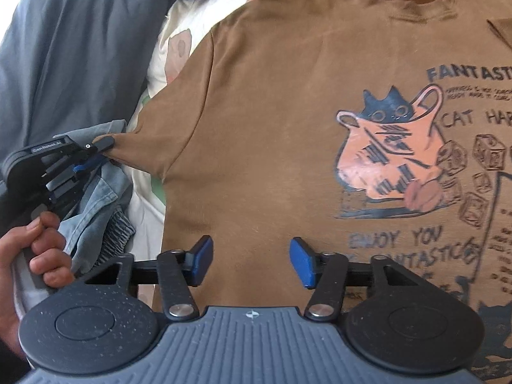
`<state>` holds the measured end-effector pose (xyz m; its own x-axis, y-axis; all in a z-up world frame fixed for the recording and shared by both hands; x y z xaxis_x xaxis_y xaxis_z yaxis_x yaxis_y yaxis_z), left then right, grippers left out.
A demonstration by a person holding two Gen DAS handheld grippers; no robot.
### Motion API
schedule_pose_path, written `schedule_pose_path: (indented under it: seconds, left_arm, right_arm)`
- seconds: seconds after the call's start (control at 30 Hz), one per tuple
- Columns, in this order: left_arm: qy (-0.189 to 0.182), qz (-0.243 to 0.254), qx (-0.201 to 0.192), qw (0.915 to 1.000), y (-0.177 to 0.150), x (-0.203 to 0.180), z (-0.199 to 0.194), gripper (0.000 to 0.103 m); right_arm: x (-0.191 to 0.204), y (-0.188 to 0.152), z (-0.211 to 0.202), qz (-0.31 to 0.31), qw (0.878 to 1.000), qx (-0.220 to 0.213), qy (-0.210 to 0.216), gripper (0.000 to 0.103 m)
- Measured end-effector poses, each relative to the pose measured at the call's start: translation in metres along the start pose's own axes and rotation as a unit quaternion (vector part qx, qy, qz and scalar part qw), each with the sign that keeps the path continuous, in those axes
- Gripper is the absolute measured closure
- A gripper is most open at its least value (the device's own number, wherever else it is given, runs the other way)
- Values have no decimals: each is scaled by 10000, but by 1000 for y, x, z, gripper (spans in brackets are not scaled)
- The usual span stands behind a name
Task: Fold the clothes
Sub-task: 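Pinch the unfolded sleeve with the left tool while the right tool pins the shirt body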
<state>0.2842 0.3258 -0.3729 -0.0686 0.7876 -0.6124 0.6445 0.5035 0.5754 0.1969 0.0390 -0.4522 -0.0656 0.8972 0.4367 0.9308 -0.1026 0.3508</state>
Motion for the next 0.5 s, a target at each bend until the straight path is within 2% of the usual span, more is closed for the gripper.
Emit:
schedule_pose_path:
  seconds: [0.23, 0.3, 0.4, 0.5]
  left_arm:
    - [6, 2, 83, 10000, -1, 5, -6, 96]
    - [41, 64, 139, 9999, -3, 5, -5, 96]
    - [126, 69, 217, 9997, -3, 6, -4, 96]
    - [126, 125, 247, 9995, 0, 5, -3, 96]
  right_arm:
    - [3, 2, 18, -37, 9997, -32, 240, 57]
    - [4, 6, 23, 60, 9992, -74, 381, 59]
    - [8, 12, 32, 176, 9981, -115, 581, 69]
    - [13, 17, 45, 366, 9958, -133, 824, 70]
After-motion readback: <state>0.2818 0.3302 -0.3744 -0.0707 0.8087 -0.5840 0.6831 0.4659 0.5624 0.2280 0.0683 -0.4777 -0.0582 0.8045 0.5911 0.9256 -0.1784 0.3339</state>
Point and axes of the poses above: each gripper's, at about its wrist camera, not at the fingertips, and z roughly the way its jaws point, x to its left, y to its top, the point moved 3 cm from there along z, roughly the way its jaws point, and after that the axes turned 8 degrees about -y, right-handed, at the moved point
